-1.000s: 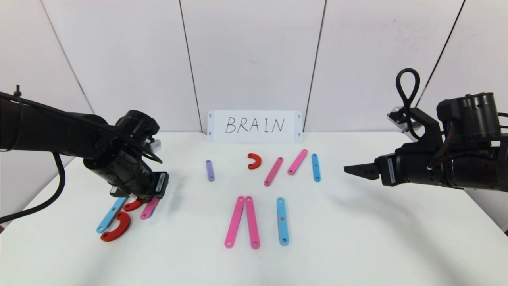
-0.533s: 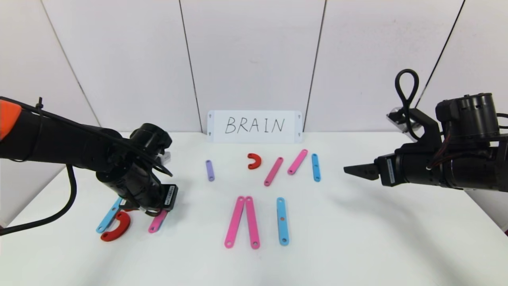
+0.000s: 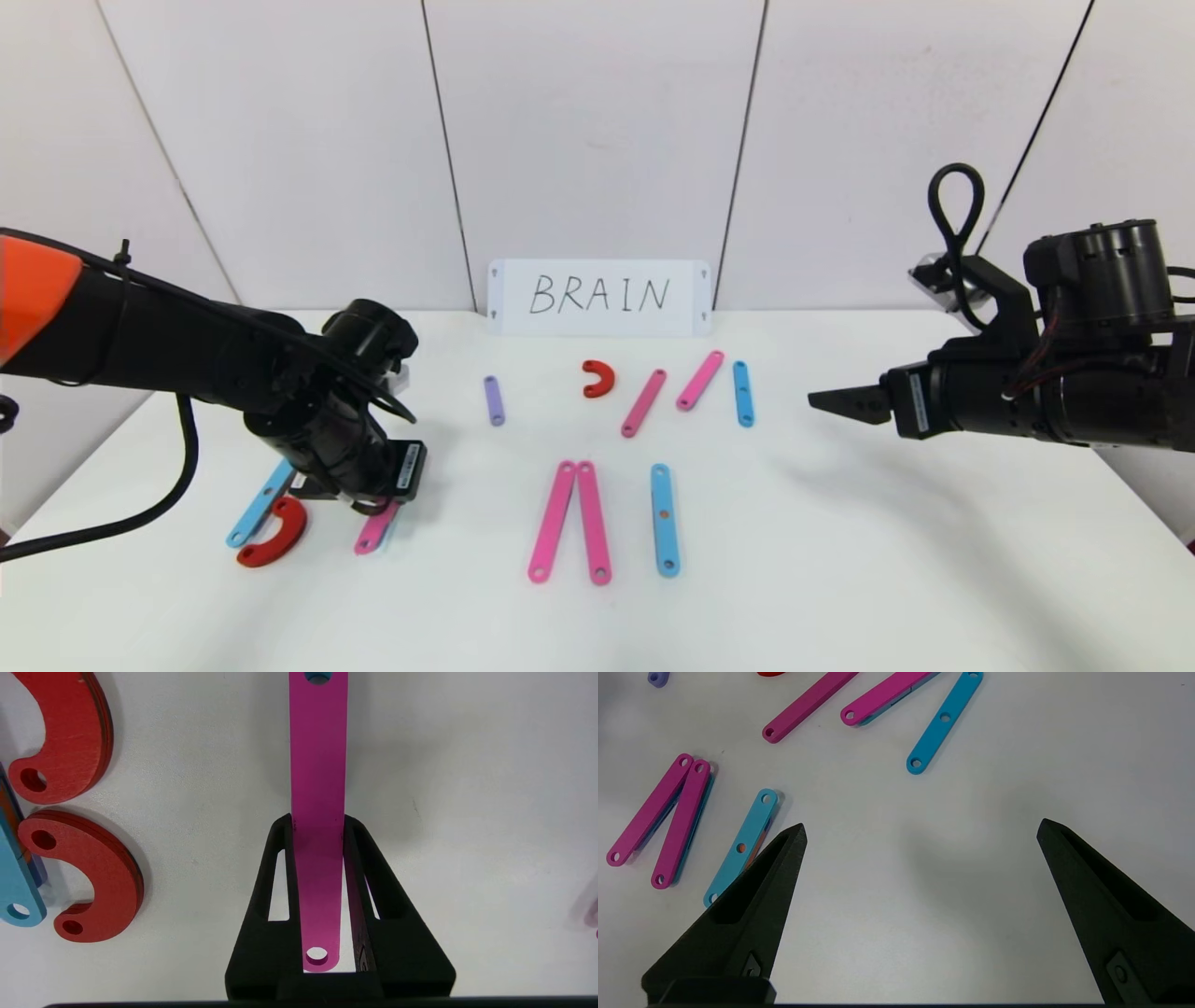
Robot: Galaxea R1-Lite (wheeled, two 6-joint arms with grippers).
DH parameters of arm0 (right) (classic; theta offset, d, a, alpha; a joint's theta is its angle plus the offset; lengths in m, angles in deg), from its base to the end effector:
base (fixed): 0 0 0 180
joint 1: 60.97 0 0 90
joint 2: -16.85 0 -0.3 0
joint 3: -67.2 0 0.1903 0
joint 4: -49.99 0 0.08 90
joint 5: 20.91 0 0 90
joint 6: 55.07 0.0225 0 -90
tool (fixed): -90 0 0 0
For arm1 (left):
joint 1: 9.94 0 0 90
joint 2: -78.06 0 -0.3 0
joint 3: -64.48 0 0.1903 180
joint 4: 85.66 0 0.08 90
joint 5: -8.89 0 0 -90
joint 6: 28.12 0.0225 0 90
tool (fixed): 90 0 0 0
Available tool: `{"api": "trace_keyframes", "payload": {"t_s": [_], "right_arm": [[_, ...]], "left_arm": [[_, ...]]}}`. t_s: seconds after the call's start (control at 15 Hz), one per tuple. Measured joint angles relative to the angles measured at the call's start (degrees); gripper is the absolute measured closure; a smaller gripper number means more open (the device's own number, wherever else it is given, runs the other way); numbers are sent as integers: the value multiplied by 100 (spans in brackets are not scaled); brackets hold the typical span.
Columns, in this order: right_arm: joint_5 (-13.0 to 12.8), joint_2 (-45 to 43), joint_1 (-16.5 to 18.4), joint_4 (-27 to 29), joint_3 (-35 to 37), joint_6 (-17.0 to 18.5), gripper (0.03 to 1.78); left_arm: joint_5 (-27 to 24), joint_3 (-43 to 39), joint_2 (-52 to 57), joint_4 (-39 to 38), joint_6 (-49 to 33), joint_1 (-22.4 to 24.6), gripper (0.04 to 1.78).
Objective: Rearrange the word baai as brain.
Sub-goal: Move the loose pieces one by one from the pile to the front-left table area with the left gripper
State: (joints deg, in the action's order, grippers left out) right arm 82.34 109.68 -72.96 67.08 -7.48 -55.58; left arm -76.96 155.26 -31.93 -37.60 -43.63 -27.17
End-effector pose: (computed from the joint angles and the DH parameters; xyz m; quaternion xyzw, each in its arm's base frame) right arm 0.2717 0.0630 0.1816 -0.0008 0.3018 0.2096 0.9301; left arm 0.3079 -0.0938 0.1248 -0.0098 0.5521 -0.0205 0.8335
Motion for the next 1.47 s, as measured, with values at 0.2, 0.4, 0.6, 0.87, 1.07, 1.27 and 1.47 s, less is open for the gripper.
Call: {"api": "trace_keyframes", "payload": {"t_s": [0.2, 0.4, 0.6, 0.87, 1.07, 1.27, 1.47], "right_arm": [[0, 0, -2, 2, 0, 0, 8], [0, 0, 0, 0, 0, 0, 8], [0, 0, -2, 0, 0, 0, 8], [2, 6, -17, -2, 13, -1, 8], [0, 9, -22, -9, 15, 0, 8], [2, 11, -28, -9, 17, 0, 8], [-6, 9, -30, -9, 17, 0, 8]], "left_arm": [[28, 13, -49, -7, -6, 0, 130], [22, 20, -66, -5, -30, 0, 81], [16, 33, -73, 4, -106, 0, 37], [-15, 63, -57, -2, -106, -9, 8], [-26, 188, -33, 4, -106, -9, 7], [-2, 679, -10, 85, -78, -9, 7], [35, 1420, -51, 161, -28, -49, 7]]}}
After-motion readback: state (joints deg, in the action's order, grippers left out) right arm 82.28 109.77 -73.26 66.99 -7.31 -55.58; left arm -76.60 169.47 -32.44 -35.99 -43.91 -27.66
